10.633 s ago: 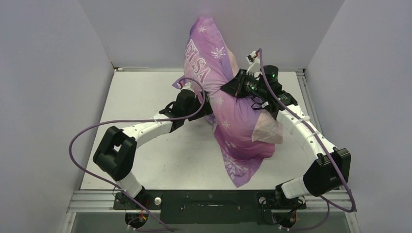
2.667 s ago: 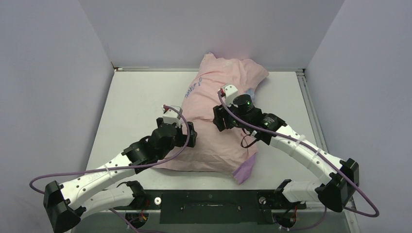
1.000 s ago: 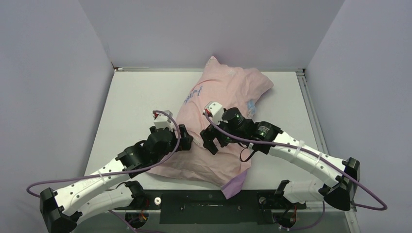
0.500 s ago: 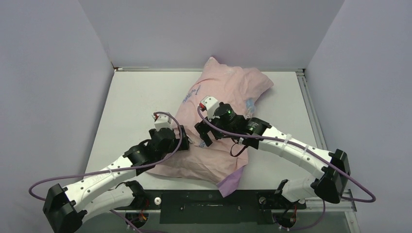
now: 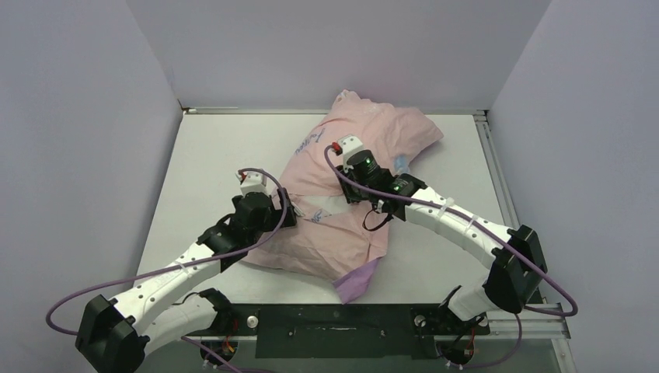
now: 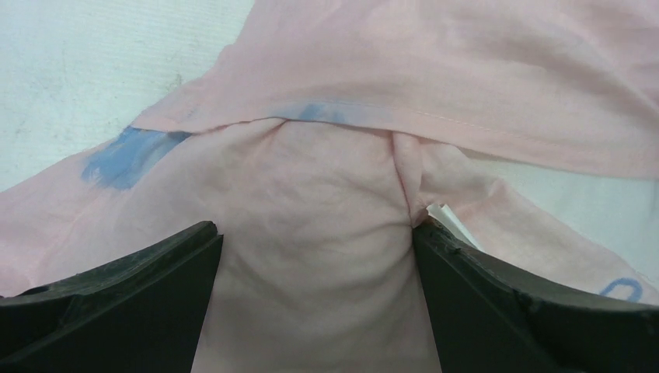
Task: Remove the pillowcase from the pillow
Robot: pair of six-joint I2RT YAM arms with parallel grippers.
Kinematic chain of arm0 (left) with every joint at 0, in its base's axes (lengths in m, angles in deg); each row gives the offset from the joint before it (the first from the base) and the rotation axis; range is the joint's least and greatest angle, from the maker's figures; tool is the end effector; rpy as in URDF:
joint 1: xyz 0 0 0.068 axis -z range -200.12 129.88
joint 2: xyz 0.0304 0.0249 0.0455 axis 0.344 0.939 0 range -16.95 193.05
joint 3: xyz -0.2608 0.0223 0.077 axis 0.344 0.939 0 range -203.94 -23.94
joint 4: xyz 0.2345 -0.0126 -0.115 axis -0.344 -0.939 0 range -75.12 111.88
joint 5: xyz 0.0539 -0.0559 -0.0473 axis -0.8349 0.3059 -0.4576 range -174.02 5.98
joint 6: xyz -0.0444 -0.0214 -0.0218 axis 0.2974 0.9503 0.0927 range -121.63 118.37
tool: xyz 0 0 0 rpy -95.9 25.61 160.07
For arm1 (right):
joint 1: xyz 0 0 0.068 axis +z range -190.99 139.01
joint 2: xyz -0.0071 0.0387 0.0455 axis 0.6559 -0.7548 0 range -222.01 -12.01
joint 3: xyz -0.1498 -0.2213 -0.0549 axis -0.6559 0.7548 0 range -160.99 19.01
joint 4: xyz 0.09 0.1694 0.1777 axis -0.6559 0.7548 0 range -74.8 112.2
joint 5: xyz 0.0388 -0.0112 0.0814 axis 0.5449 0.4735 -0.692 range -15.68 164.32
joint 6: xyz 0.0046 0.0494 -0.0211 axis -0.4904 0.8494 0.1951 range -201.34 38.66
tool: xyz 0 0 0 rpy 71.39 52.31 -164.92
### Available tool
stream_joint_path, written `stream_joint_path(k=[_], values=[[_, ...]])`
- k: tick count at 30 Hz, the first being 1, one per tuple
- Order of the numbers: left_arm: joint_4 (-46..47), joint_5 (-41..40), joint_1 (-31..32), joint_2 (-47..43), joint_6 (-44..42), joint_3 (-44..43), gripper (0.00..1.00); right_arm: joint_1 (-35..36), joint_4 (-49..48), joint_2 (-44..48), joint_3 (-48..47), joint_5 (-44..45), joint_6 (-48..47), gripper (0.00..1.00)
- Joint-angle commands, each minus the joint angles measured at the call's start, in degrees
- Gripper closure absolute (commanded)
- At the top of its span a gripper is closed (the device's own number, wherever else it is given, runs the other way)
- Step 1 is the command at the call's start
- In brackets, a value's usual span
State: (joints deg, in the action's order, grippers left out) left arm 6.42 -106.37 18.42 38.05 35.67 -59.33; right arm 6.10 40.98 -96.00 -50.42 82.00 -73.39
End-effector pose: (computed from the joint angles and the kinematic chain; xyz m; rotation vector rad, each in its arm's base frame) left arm 0.1703 -0.1185 0.2427 -0.1966 2.1423 -0.3500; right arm 0.2267 0.2369 0.3018 -0.7005 2.1827 0.3534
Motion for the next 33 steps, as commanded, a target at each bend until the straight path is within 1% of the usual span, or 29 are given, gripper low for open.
stream_joint_path(k=[1, 4, 6, 10, 14, 19, 25, 29, 33], values=[[0.6, 0.1, -1.2, 0.4, -3.5, -0.9, 0.03, -4.0, -2.5, 1.6, -0.5, 6.8, 3.4, 0.75], [0.5, 2.6, -1.1, -0.8, -4.5, -1.6, 0.05, -4.5, -3.9, 2.7, 0.4, 7.6, 4.9, 0.84], [0.3, 4.8, -1.0, -2.4, -5.2, -2.3, 0.06, -4.5, -4.3, 3.1, 0.7, 8.2, 5.7, 0.87], [1.0, 10.5, 0.7, -4.5, -8.0, -5.6, 0.06, -4.7, -5.7, 3.4, 1.4, 6.4, 6.1, 0.88], [3.1, 14.5, 4.8, -4.1, -12.6, -10.8, 0.06, -4.7, -6.0, 3.2, 1.9, 5.1, 6.4, 0.89], [2.4, 18.7, 8.8, 1.1, -19.6, -18.0, 0.06, -5.4, -6.7, 3.6, 2.7, 2.8, 6.7, 0.89], [0.9, 25.2, 10.2, 9.9, -24.9, -23.3, 0.06, -7.1, -7.2, 4.5, 3.8, 0.3, 7.5, 0.90], [-1.9, 27.0, 12.2, 16.0, -26.4, -26.5, 0.06, -9.4, -7.6, 4.7, 4.6, -2.8, 8.4, 0.90], [-5.6, 26.7, 15.3, 20.3, -28.8, -28.4, 0.07, -10.6, -7.6, 4.6, 5.4, -4.3, 8.8, 0.90]])
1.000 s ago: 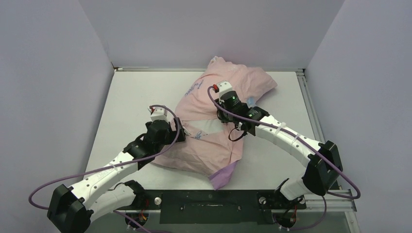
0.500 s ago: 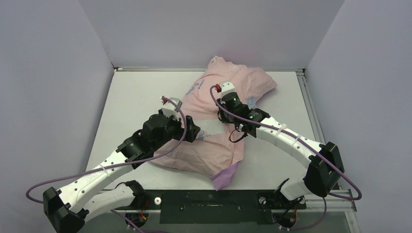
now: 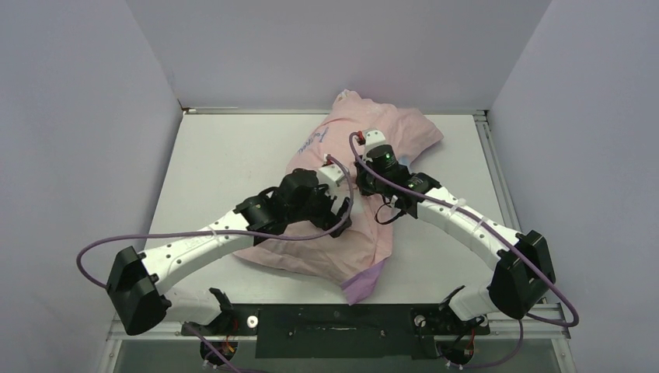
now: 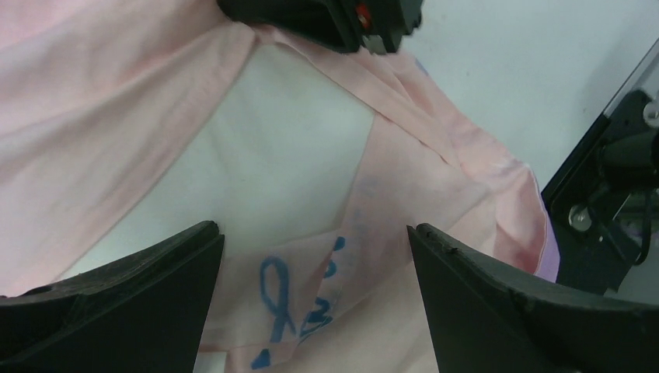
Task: Remove the pillowcase from the pillow
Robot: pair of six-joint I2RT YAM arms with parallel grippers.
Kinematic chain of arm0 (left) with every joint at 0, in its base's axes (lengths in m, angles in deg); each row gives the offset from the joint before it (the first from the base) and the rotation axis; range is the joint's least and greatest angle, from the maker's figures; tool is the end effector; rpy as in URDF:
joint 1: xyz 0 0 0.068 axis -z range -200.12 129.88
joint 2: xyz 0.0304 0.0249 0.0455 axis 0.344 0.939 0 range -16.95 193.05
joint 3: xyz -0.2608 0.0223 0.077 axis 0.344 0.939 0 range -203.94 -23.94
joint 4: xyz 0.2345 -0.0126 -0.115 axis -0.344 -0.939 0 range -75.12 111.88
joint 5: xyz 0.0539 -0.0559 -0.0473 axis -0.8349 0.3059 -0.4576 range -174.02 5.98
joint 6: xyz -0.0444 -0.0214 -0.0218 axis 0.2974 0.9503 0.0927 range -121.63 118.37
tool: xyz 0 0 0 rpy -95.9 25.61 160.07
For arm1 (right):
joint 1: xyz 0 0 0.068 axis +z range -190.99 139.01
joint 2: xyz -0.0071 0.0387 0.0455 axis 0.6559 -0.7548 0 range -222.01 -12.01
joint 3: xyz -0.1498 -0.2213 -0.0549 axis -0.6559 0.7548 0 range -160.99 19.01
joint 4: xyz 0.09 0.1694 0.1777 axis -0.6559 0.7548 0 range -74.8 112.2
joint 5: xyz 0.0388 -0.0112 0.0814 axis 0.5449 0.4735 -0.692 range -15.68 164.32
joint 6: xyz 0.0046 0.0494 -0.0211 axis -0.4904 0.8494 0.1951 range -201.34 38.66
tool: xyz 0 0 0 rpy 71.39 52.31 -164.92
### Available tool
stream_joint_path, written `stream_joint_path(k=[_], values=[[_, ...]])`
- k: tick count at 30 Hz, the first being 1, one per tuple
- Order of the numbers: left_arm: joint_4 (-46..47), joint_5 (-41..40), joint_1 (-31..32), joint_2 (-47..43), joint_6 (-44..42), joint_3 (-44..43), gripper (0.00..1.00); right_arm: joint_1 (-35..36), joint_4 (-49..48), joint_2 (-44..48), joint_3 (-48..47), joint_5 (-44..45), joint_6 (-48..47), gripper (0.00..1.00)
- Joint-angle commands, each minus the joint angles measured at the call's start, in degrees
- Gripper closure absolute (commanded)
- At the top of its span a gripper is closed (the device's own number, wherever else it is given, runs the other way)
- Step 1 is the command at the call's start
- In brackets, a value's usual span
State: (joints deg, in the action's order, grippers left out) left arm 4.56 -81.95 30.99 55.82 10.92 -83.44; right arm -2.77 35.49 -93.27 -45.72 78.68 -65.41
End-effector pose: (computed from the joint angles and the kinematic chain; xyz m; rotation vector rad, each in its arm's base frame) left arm 0.1800 -0.2253 0.3121 0.7423 2.0541 -0.6906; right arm 0.2527 0.1956 0.2967 -0.3923 2.2122 0.4356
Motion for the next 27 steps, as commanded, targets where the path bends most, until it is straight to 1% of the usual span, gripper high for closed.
stream_joint_path(k=[1, 4, 7, 11, 13, 15, 16, 20, 22, 24, 25, 27], values=[[-5.3, 2.3, 3.4, 3.4, -4.3, -5.0, 0.08, -2.1, -2.1, 1.8, 0.9, -1.3, 1.0, 0.91], [-11.0, 3.2, 5.6, 4.9, -4.5, -6.9, 0.15, -3.9, -2.1, 1.4, 1.2, -2.8, 2.0, 0.93], [-16.1, 4.9, 8.1, 4.3, -4.3, -7.7, 0.22, -5.7, -2.1, 0.9, 1.2, -3.7, 2.8, 0.95], [-19.5, 10.4, 11.5, 2.1, -3.0, -6.2, 0.30, -7.3, -2.2, -0.3, 0.8, -4.7, 3.3, 0.95], [-20.1, 13.2, 12.3, 1.4, -1.4, -4.3, 0.36, -7.7, -2.2, -0.8, 0.5, -6.0, 3.5, 0.95], [-20.7, 15.5, 12.8, 0.7, 0.9, -1.8, 0.46, -8.2, -2.2, -1.1, 0.3, -6.0, 3.6, 0.95], [-21.0, 16.3, 13.0, 0.3, 1.8, -0.7, 0.49, -8.4, -2.2, -1.1, 0.3, -6.0, 3.8, 0.95], [-21.3, 18.4, 14.5, -1.6, 4.7, 4.1, 0.50, -9.6, -2.2, -1.6, 0.8, -6.0, 4.4, 0.95], [-21.9, 17.6, 14.6, -1.6, 6.0, 6.2, 0.50, -10.0, -2.2, -2.0, 1.2, -6.0, 4.7, 0.95], [-22.2, 15.2, 14.3, -1.0, 7.8, 7.9, 0.52, -10.5, -2.2, -2.4, 1.5, -6.0, 5.2, 0.95], [-22.3, 13.9, 13.8, -0.5, 8.6, 8.4, 0.58, -10.7, -2.0, -2.5, 1.8, -5.8, 5.6, 0.95], [-22.5, 11.1, 11.8, 0.6, 10.5, 9.1, 0.66, -11.5, -1.9, -2.2, 2.5, -5.8, 6.4, 0.95]])
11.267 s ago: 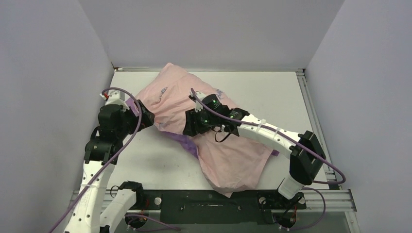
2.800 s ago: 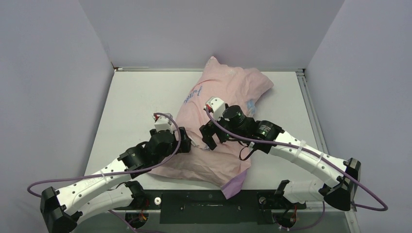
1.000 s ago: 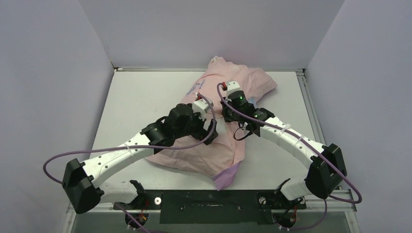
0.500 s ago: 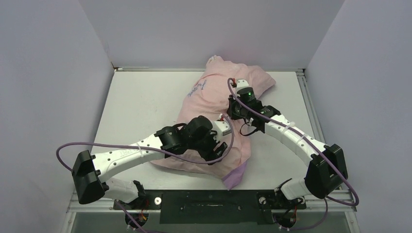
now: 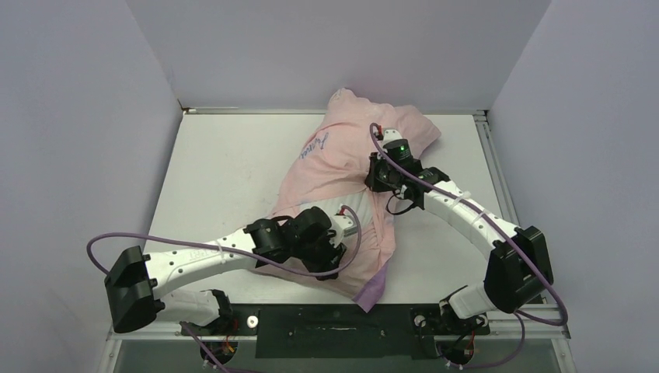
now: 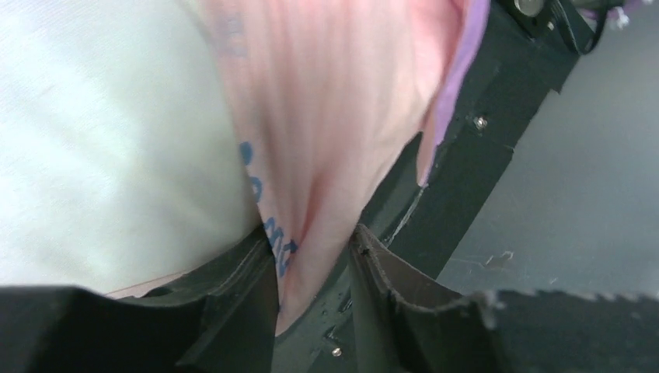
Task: Remove the pillowcase from the pillow
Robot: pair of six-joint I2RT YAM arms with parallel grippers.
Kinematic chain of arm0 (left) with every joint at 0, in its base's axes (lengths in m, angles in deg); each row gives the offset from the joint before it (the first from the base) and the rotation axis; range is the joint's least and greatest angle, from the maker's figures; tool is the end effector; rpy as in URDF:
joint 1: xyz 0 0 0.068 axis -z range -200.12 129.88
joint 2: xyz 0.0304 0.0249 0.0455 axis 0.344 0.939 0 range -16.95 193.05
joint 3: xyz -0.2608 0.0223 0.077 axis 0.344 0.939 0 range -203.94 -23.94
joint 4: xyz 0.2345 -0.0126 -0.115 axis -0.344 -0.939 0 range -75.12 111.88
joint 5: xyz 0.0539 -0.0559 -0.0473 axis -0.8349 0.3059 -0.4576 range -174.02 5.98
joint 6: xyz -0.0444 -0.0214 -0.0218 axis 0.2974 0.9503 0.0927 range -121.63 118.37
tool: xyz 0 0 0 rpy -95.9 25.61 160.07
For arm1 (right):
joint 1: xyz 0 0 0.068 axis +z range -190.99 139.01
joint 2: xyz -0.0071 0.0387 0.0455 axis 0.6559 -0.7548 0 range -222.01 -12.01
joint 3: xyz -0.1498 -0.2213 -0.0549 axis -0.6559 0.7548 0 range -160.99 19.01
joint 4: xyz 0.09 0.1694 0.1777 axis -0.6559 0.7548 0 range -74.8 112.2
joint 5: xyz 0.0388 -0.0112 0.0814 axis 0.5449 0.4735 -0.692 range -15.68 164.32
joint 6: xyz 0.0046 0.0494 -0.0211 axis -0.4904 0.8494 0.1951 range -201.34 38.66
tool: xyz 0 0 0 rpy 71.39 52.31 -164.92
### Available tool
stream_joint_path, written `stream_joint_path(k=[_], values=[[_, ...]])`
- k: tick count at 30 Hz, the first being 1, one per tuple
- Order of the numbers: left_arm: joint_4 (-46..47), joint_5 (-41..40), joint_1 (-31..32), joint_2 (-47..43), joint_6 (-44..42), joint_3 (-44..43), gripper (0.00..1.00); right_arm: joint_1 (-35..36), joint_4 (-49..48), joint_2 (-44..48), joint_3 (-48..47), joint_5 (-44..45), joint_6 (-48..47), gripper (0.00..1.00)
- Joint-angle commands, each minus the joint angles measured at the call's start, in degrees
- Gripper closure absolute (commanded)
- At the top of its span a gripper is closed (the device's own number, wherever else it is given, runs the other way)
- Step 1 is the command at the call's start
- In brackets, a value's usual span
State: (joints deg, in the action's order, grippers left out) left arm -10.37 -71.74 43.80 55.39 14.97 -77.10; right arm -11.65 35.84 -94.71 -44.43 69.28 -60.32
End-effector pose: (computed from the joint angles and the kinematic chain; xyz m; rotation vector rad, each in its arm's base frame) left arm 0.1069 -0.2358 0.2563 1.1522 2.3819 -0.8149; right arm 0.2787 0.1603 0.2810 -0.2166 2.3172 0.5553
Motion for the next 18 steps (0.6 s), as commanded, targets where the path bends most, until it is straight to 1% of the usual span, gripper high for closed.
stream_joint_path(k=[1, 4, 8, 10, 12, 14, 15, 18], values=[[-7.7, -0.6, -2.5, 1.4, 7.0, 3.0, 0.68, -3.0, -1.9, -0.5, 1.5, 3.7, 1.8, 0.95], [-6.3, -4.3, -9.3, 1.7, 7.9, 4.1, 0.73, -3.6, -0.8, 0.9, 2.4, 3.8, 2.7, 0.95], [-2.4, -14.4, -17.3, 1.2, 8.0, 4.3, 0.74, -3.5, 1.3, 3.5, 4.4, 3.3, 3.9, 0.95], [0.3, -18.0, -20.7, 1.2, 7.8, 4.2, 0.74, -3.3, 2.2, 5.2, 5.7, 2.4, 4.5, 0.95], [3.1, -18.6, -22.1, 0.8, 8.2, 4.0, 0.74, -2.5, 3.1, 7.4, 6.8, 1.5, 5.0, 0.95], [5.3, -17.7, -22.3, -0.3, 8.7, 3.8, 0.72, -1.2, 4.3, 9.4, 7.3, 1.7, 5.1, 0.95], [6.5, -16.7, -22.3, -1.4, 9.0, 4.2, 0.70, -0.4, 4.8, 10.4, 7.4, 2.0, 5.2, 0.95], [8.4, -14.6, -22.3, -5.2, 9.9, 4.8, 0.59, 1.2, 5.6, 12.5, 7.3, 3.3, 4.6, 0.94]])
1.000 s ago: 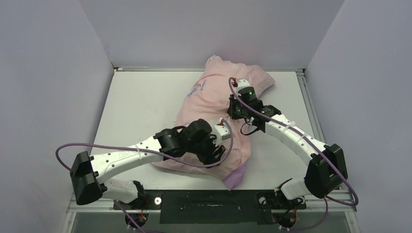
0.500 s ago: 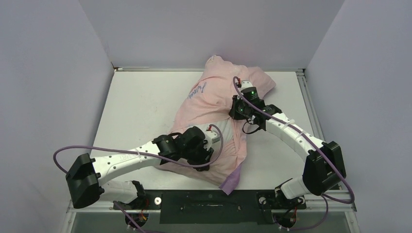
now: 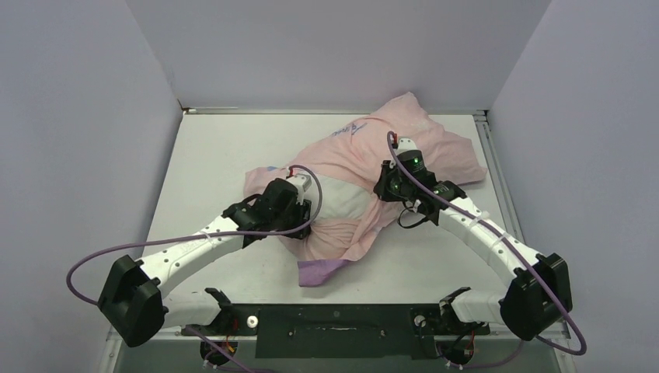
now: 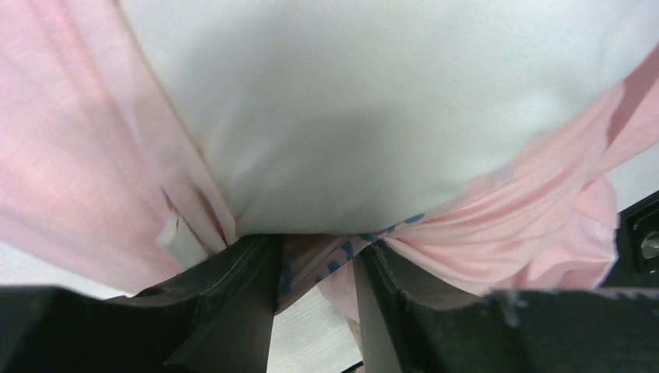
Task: Remove the pillowcase from the pillow
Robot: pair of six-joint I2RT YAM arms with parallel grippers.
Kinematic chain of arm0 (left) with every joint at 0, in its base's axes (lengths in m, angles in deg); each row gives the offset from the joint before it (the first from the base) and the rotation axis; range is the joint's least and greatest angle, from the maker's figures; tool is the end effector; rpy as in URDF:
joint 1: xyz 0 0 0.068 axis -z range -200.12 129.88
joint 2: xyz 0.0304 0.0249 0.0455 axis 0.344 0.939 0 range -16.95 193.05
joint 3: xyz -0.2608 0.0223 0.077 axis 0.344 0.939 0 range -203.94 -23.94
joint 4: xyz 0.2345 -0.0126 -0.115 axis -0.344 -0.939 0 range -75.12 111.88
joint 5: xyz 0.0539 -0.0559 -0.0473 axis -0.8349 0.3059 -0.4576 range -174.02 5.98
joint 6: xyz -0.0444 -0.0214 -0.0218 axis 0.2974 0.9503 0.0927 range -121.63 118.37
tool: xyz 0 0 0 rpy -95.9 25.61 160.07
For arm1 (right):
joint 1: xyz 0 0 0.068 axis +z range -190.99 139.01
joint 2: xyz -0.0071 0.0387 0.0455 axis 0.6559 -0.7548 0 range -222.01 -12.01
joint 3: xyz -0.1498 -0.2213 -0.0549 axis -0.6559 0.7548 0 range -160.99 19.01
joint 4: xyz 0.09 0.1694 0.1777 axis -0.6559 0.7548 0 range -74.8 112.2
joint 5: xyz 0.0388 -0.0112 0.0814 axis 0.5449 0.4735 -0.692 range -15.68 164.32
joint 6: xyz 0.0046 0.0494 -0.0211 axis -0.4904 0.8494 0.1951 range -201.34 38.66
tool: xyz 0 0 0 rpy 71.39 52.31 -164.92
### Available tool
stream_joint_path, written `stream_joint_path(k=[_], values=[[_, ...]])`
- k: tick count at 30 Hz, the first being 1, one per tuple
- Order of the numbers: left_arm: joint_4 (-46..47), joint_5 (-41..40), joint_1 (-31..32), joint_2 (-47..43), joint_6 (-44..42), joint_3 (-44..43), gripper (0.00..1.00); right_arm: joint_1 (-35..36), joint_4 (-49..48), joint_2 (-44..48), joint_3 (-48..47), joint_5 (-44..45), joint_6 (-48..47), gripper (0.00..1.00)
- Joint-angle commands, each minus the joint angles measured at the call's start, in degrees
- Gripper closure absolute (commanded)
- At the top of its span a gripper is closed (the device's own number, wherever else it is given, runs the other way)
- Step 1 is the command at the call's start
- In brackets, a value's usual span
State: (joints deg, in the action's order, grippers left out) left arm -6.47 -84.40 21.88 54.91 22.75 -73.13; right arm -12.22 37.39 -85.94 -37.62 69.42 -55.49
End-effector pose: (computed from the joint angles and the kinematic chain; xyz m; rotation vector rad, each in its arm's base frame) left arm 0.1903 -0.1711 0.2402 0.3840 2.4970 -0.4824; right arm 0.2467 0.1390 0.2820 -0.1064 2.3264 0.5924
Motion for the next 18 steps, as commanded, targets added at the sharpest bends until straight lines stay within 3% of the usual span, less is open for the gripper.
stream_joint_path(k=[1, 4, 8, 18], values=[[4.2, -2.0, -0.5, -6.2, 2.6, 0.3, 0.51, 1.9, 4.2, 4.2, 0.3, 3.3, -0.5, 0.94], [2.7, -3.6, -1.1, -9.7, 3.6, -2.1, 0.33, 2.2, 4.1, 4.3, -0.5, 3.3, -1.4, 0.93], [3.1, -7.6, -3.2, -12.1, 3.2, -6.0, 0.23, 2.7, 3.8, 3.2, -1.2, 3.2, -1.9, 0.93], [8.7, -11.0, -9.1, -0.5, 2.1, -14.1, 0.20, 4.4, 2.7, 2.0, -0.9, 4.1, -1.9, 0.92]])
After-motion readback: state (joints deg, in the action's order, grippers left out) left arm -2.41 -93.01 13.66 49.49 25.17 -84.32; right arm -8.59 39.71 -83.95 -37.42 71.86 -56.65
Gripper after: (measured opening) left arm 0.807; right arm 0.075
